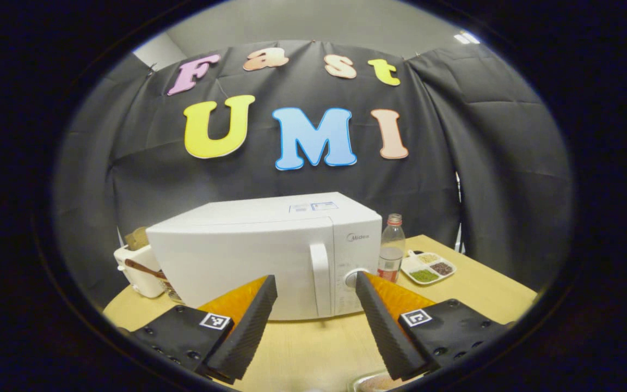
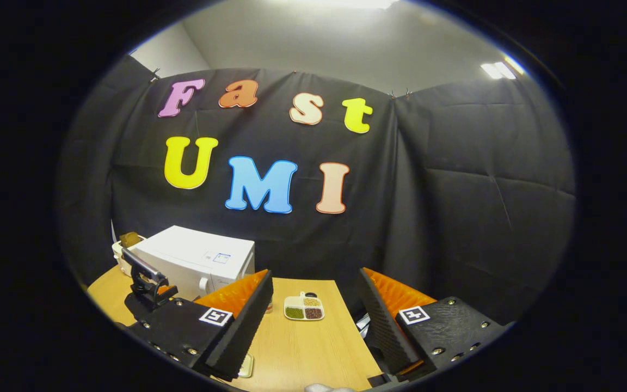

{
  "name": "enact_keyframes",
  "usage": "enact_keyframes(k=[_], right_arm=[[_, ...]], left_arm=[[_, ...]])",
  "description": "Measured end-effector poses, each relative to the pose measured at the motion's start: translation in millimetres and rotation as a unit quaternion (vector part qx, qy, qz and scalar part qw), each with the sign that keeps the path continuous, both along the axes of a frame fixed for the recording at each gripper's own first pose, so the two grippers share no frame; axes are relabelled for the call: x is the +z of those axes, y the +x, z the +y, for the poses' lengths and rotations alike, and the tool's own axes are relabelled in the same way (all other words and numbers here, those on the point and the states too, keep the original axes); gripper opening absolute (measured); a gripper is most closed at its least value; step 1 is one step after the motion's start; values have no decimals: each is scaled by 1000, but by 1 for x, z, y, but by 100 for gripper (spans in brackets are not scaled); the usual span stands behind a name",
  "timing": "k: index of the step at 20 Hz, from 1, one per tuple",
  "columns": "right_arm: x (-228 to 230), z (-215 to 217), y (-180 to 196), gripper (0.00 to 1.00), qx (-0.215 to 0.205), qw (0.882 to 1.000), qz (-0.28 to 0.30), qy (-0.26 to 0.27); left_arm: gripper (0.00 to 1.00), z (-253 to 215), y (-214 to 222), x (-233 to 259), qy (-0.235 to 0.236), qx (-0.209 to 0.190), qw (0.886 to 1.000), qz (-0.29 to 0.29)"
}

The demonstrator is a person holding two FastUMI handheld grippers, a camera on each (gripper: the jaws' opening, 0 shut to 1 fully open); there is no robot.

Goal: Open the microwave oven with the left hand, put the food in, and close the microwave oven.

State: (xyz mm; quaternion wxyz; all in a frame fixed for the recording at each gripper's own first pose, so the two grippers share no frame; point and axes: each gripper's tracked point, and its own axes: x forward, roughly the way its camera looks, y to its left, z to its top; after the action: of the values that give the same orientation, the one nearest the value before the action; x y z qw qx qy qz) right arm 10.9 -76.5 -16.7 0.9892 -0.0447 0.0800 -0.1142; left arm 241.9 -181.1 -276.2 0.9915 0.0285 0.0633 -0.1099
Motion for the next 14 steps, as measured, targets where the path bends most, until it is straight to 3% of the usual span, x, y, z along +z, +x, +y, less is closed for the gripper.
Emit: enact_keyframes(k=[5,9,12,14], right_arm=[[-13,-10,5,95,-16,1000,17,-15],[-21,-11,10,96,-16,999,25,-14],[-22,-13,13,96,-15,999,28,-21],[-24,-14,15,96,-15,999,29,-23]], left_arm=[[98,-16,52,-20,-8,5,1000,-1],[100,-21,68,-28,-29,9,1000,8],[94,-21,74,-27,-23,13,1000,4],[77,-23,76,-27,-20,11,1000,5]])
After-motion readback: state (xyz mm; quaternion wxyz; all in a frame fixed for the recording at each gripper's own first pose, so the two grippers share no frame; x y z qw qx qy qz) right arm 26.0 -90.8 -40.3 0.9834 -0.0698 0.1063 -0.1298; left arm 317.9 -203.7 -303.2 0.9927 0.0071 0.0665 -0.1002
